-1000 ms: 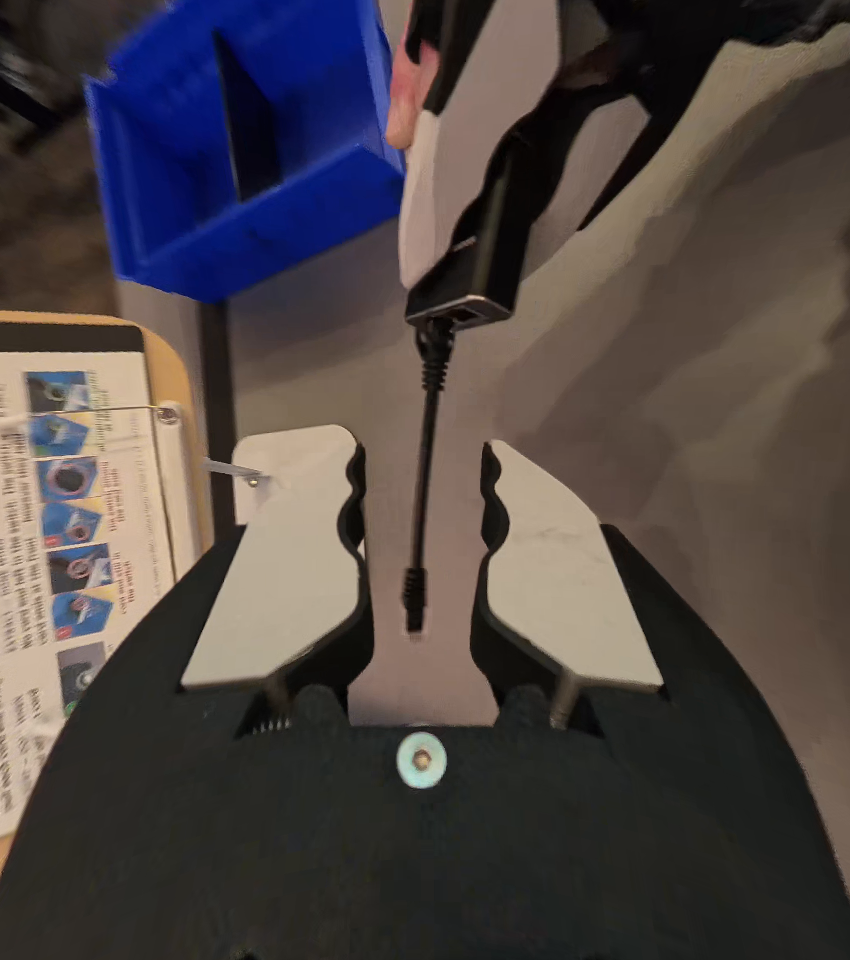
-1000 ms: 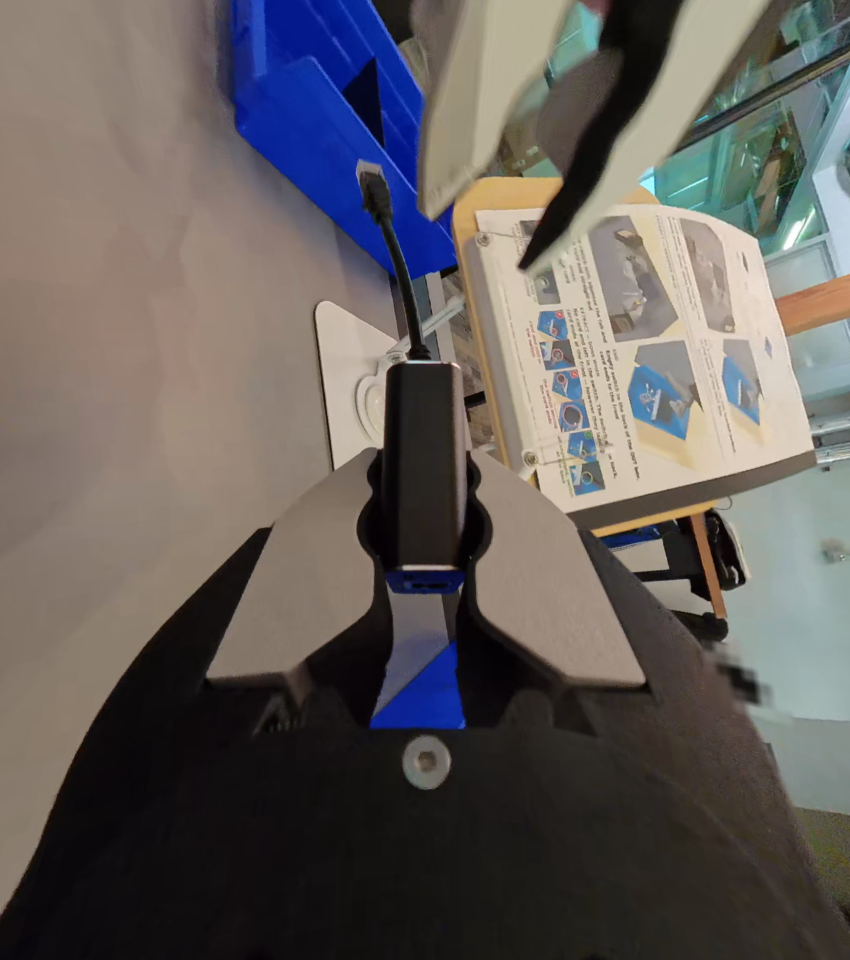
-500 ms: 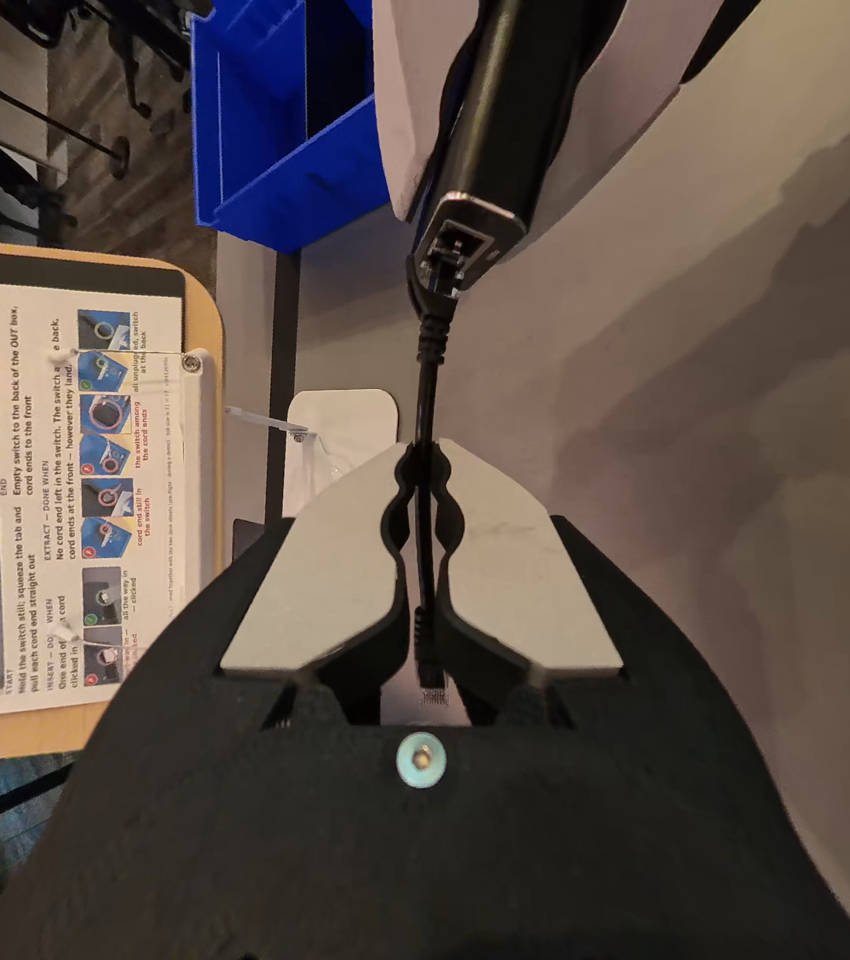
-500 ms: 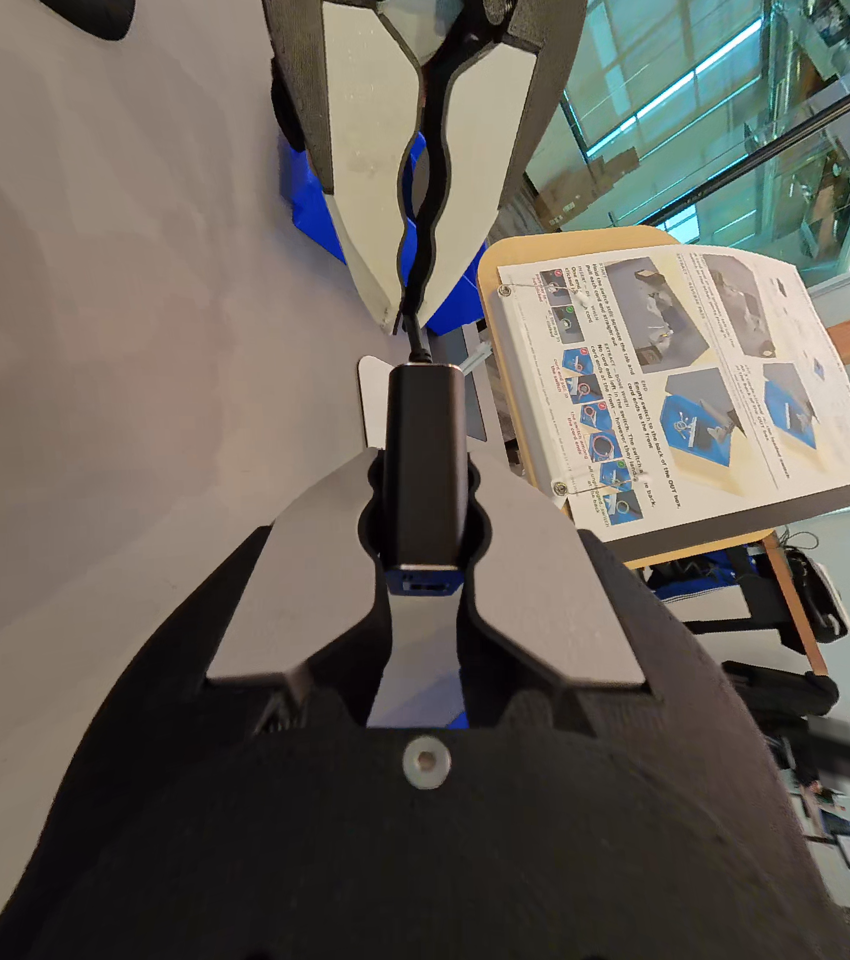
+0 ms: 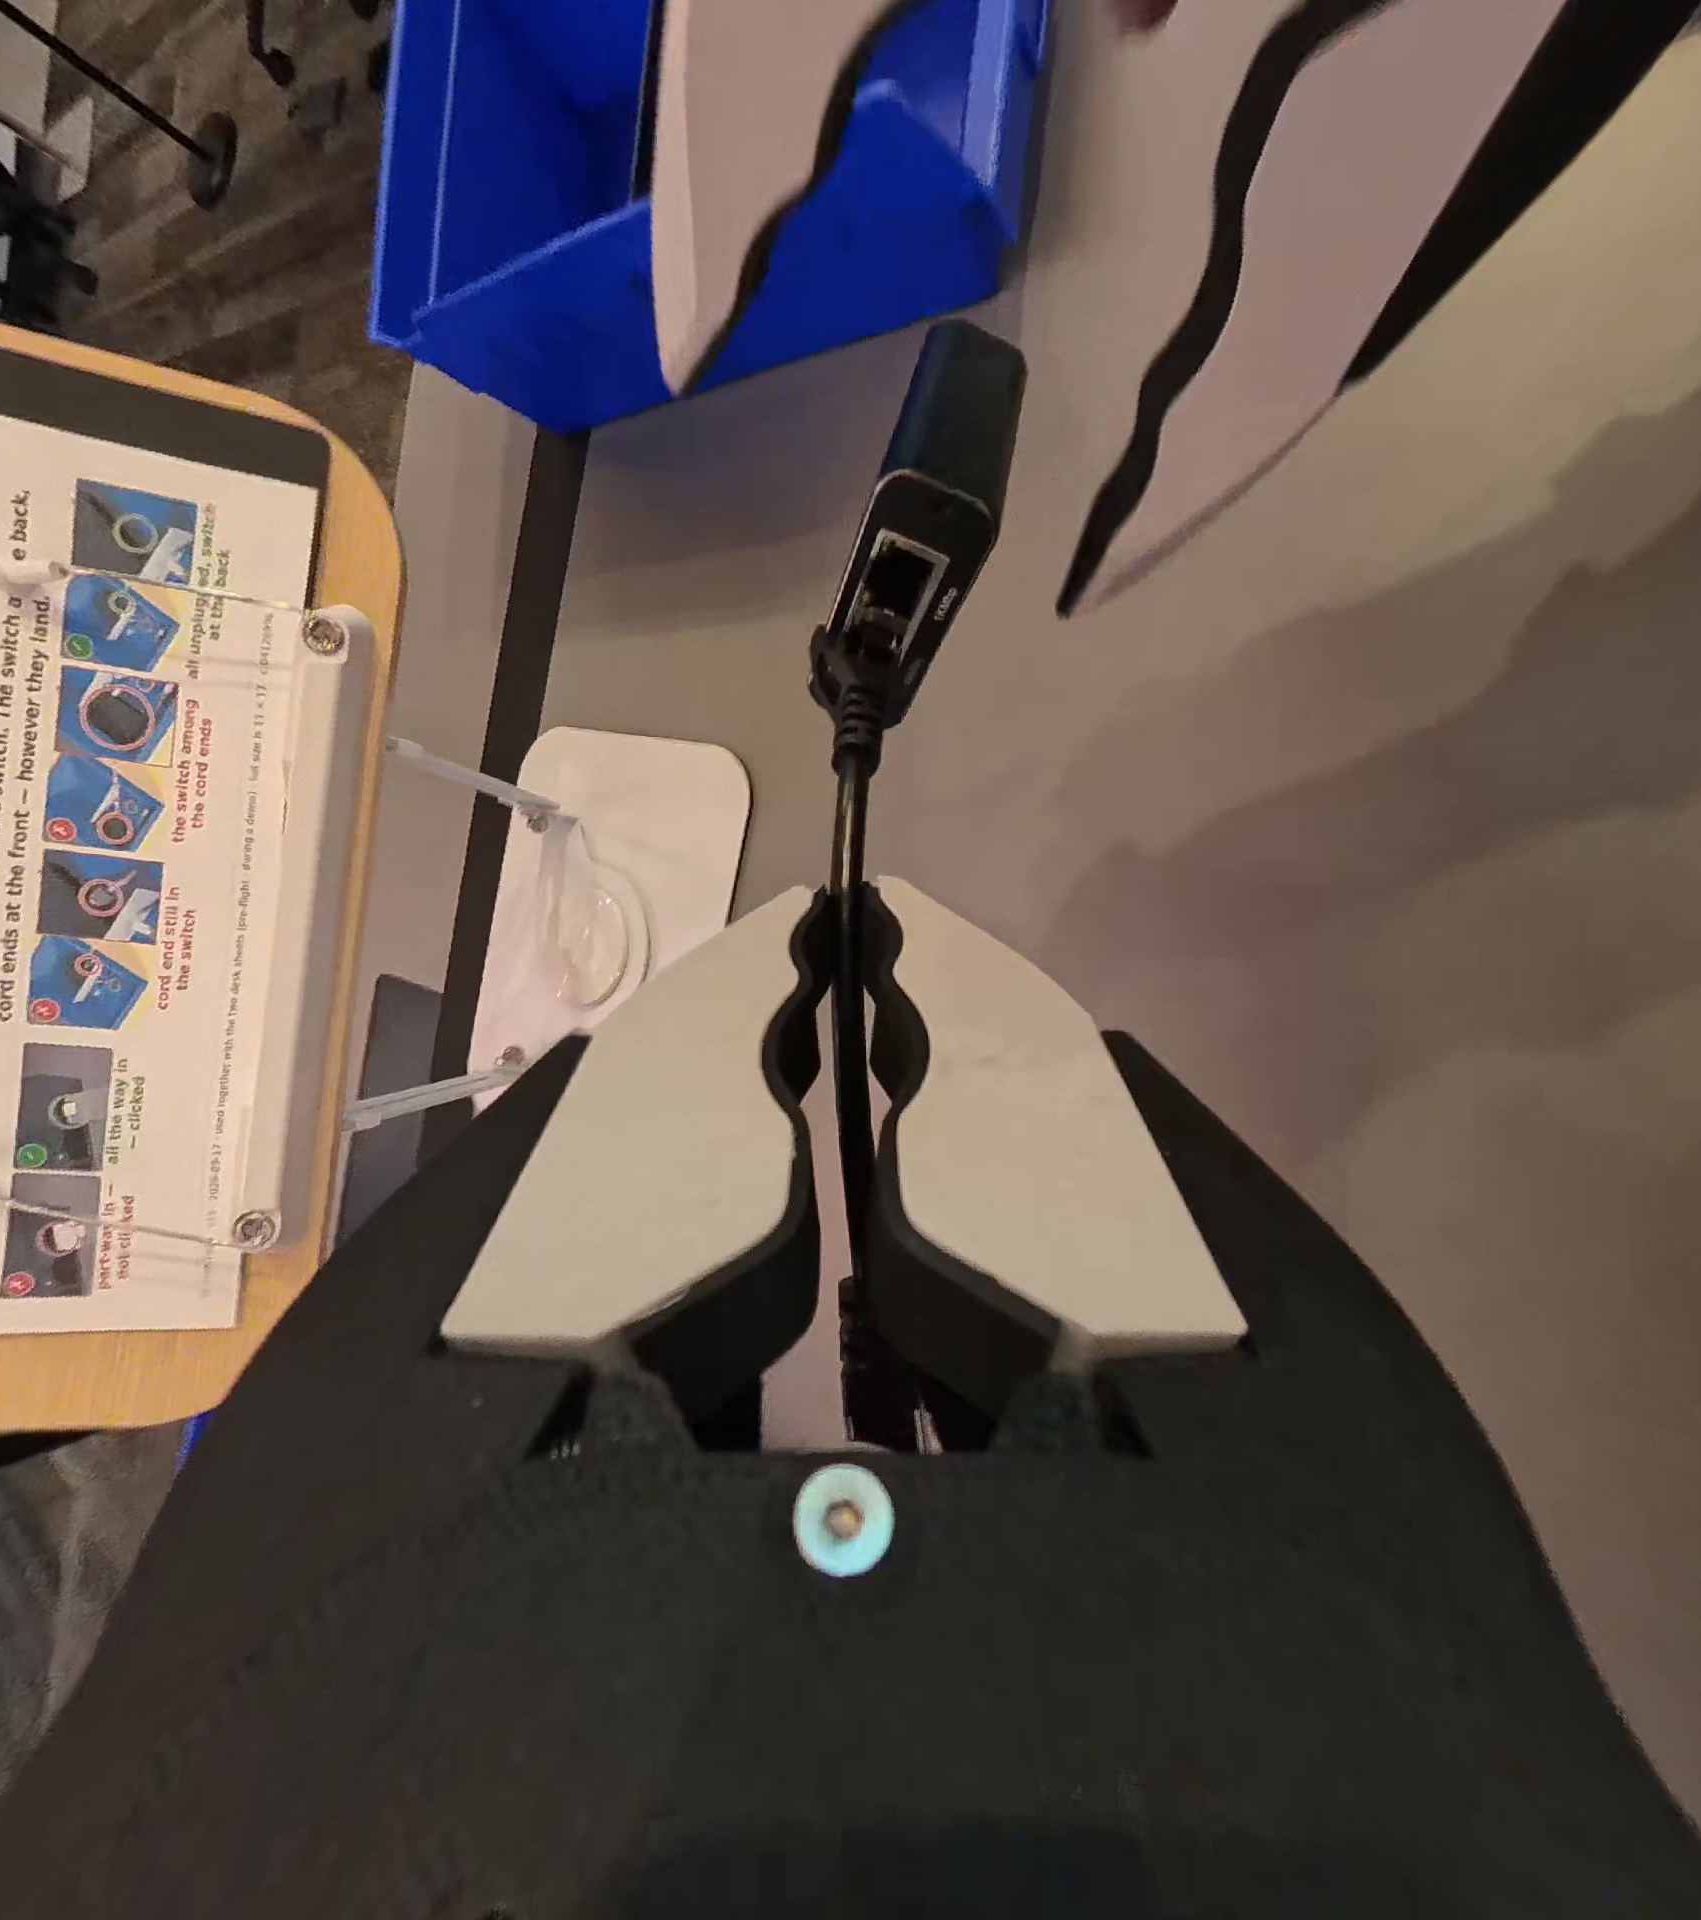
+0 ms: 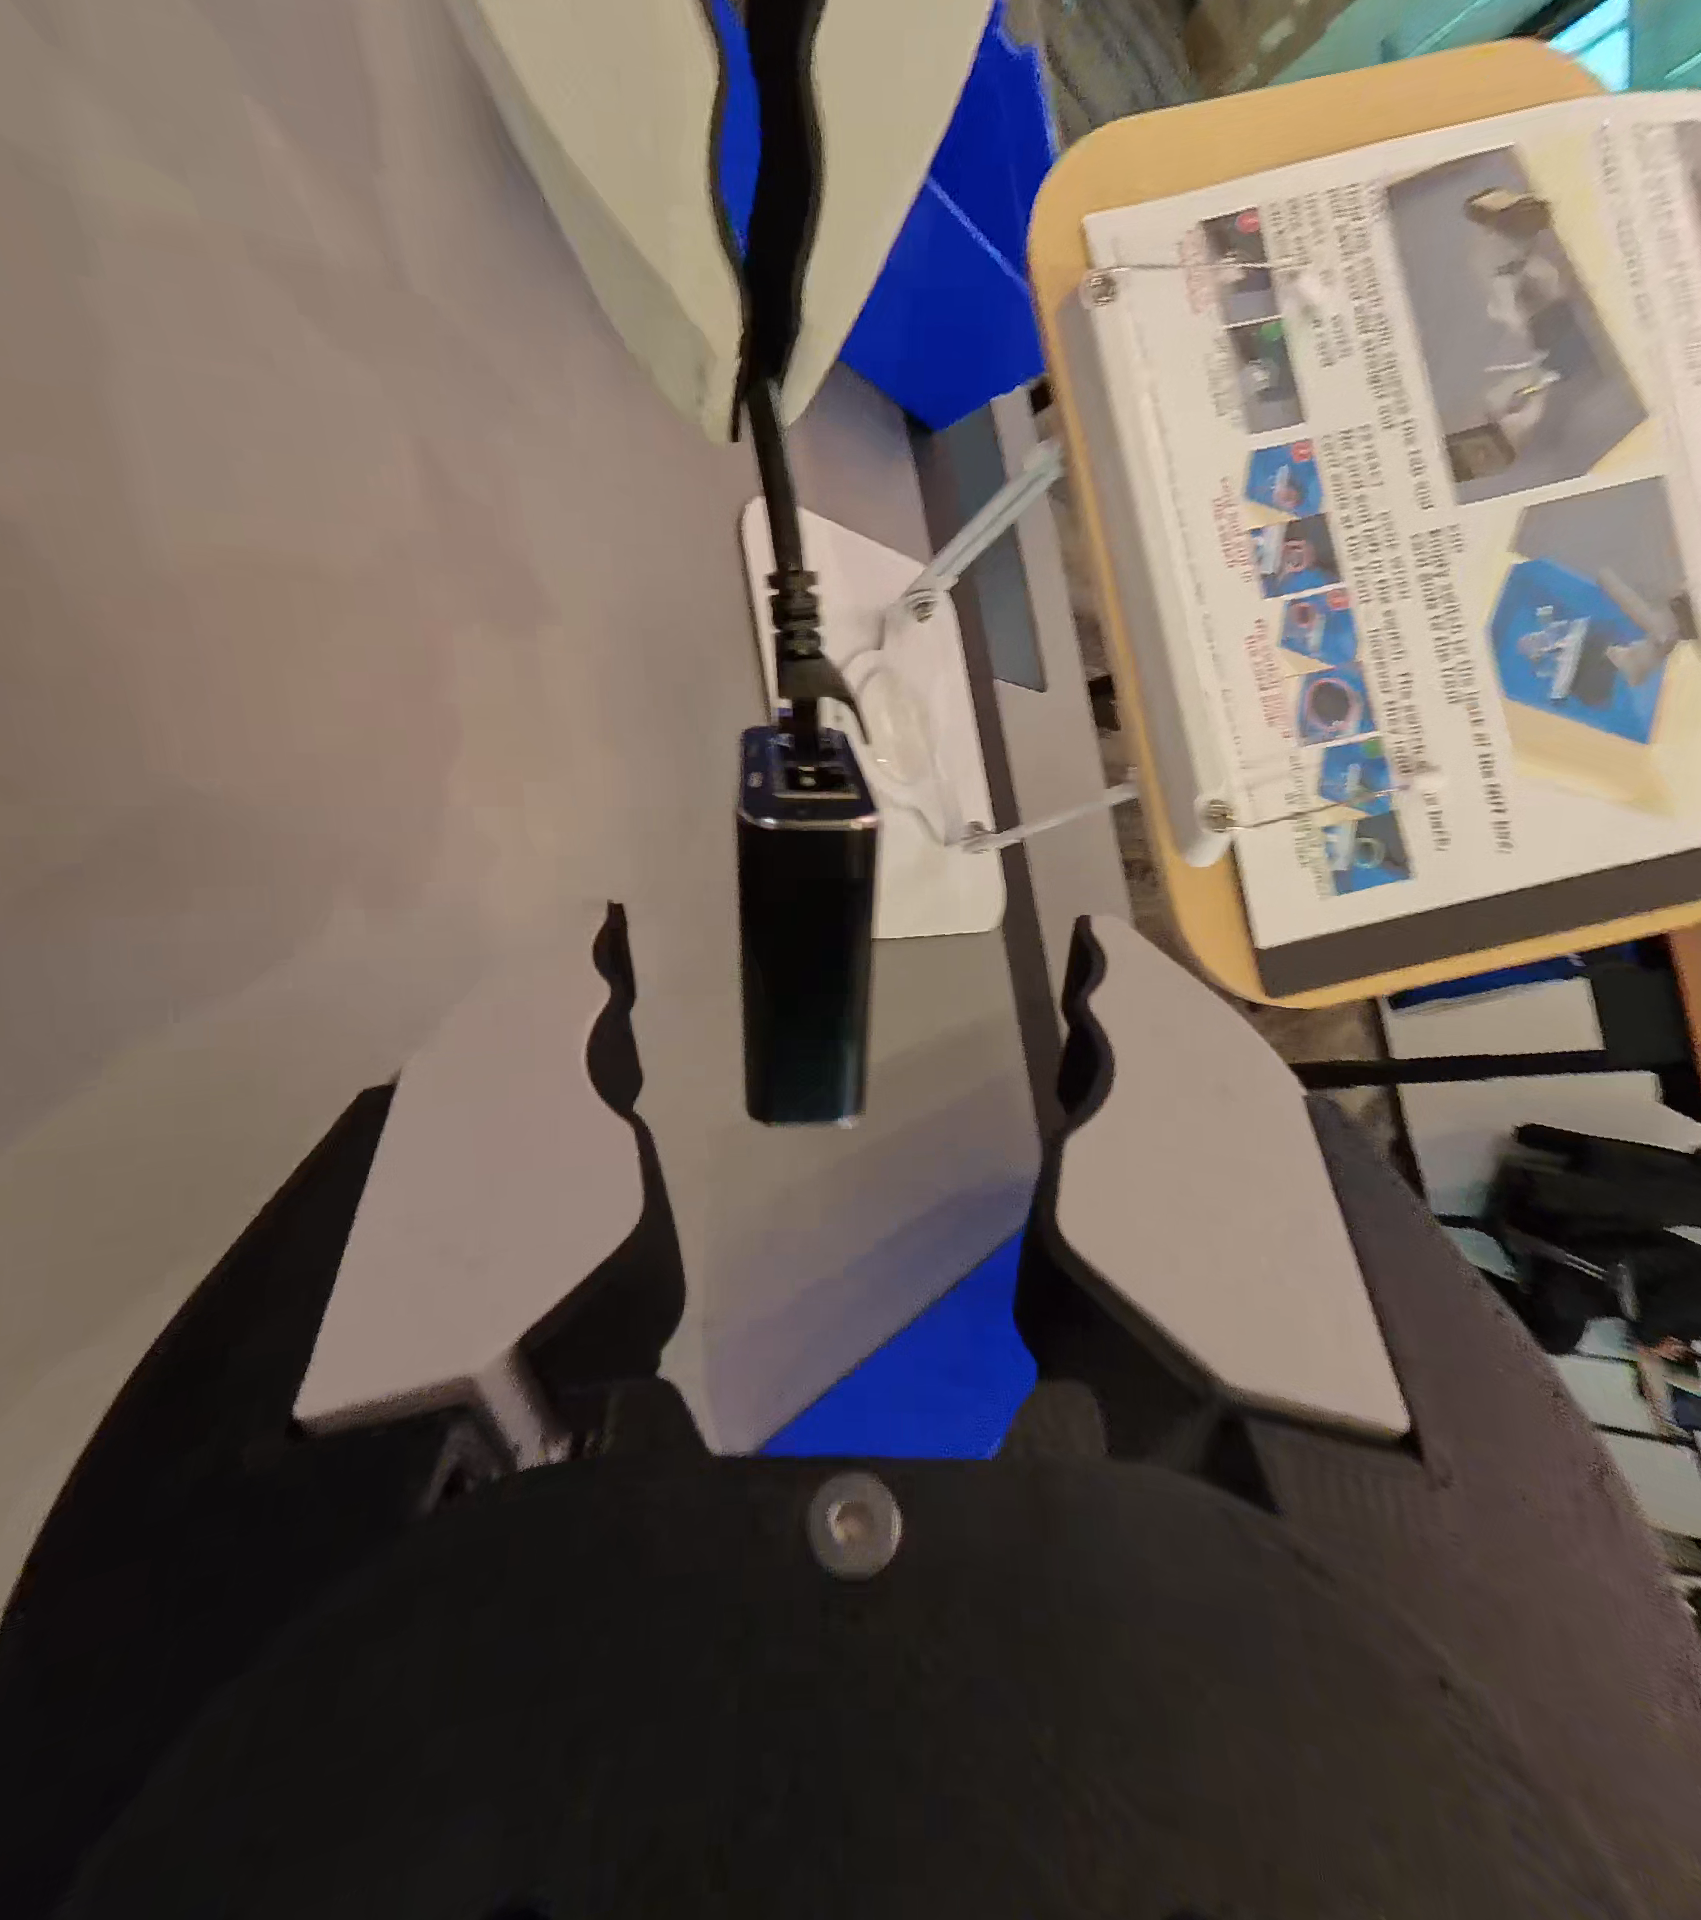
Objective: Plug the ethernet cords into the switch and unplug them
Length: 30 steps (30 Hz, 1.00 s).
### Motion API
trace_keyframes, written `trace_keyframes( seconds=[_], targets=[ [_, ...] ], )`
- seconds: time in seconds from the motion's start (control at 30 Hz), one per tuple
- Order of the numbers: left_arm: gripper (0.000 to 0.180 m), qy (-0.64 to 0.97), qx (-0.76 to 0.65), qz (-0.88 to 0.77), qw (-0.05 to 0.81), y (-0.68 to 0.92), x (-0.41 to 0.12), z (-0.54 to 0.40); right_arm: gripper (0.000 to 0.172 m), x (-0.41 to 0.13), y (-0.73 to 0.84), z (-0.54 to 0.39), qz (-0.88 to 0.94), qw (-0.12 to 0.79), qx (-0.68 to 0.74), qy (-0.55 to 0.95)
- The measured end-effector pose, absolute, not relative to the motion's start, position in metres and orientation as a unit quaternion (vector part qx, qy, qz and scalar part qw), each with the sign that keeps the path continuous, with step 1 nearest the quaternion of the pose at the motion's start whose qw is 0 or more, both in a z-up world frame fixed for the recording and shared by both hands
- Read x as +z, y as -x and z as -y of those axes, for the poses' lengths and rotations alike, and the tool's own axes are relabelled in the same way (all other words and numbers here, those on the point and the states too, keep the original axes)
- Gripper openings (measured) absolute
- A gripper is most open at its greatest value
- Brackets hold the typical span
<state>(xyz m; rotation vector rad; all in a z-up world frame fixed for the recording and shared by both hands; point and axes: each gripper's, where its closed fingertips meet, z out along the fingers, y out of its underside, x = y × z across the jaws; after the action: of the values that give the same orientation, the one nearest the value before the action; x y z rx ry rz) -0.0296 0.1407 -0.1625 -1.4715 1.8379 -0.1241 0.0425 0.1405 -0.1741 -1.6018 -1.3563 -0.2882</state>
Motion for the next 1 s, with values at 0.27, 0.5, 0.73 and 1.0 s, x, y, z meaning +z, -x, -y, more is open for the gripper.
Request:
trace_keyframes(
  seconds=[0.27,0.5,0.73,1.0],
  targets=[
    [0.005,0.57,-0.072,-0.722,0.385,0.026,-0.158,-0.125,0.026,-0.189,-0.031,-0.138,0.568,0.47,-0.093,0.669],
    [0.036,0.56,-0.097,-0.7,0.432,0.041,-0.142,-0.12,0.027,-0.193,-0.04,-0.139,0.566,0.457,-0.119,0.676],
    [0.043,0.608,-0.012,-0.641,0.468,0.17,-0.102,-0.207,0.026,-0.203,-0.048,-0.143,0.559,0.45,-0.107,0.688],
    [0.026,0.655,0.091,-0.67,0.339,0.302,-0.175,-0.335,0.027,-0.212,-0.045,-0.145,0.558,0.446,-0.088,0.694]
  ],
)
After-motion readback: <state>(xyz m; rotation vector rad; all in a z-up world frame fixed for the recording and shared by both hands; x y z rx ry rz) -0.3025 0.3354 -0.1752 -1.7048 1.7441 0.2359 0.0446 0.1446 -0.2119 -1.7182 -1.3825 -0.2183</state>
